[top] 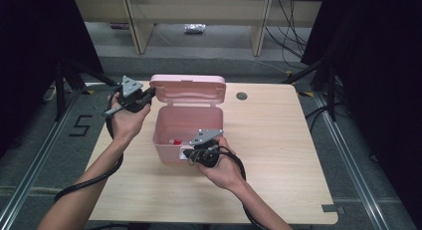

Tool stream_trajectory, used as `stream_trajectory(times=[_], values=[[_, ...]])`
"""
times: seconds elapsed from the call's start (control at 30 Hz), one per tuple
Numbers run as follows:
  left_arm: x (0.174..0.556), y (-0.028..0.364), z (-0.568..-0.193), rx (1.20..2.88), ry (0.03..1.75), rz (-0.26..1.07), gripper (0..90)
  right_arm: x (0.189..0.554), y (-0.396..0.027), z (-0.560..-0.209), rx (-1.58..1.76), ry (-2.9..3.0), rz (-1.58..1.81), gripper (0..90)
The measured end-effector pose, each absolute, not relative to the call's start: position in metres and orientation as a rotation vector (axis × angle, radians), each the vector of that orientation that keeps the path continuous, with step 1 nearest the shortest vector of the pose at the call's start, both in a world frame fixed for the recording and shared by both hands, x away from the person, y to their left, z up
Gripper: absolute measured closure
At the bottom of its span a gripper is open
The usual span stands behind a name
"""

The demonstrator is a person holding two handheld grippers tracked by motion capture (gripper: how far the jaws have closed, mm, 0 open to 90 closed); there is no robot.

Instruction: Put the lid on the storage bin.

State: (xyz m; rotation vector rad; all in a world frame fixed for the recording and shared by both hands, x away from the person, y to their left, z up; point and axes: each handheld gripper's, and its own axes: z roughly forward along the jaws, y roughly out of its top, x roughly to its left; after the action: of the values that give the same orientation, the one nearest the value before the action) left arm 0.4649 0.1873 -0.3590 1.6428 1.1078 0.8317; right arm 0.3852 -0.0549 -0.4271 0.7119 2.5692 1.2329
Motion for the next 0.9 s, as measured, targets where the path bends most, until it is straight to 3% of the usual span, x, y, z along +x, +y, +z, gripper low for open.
stream_trajectory(times=[0.9], values=[[0.454,0.187,-0.363,1.656,1.102,0.844,87.7,0.387,-0.055,-0.426,0.707,2.573,1.235,90.0]])
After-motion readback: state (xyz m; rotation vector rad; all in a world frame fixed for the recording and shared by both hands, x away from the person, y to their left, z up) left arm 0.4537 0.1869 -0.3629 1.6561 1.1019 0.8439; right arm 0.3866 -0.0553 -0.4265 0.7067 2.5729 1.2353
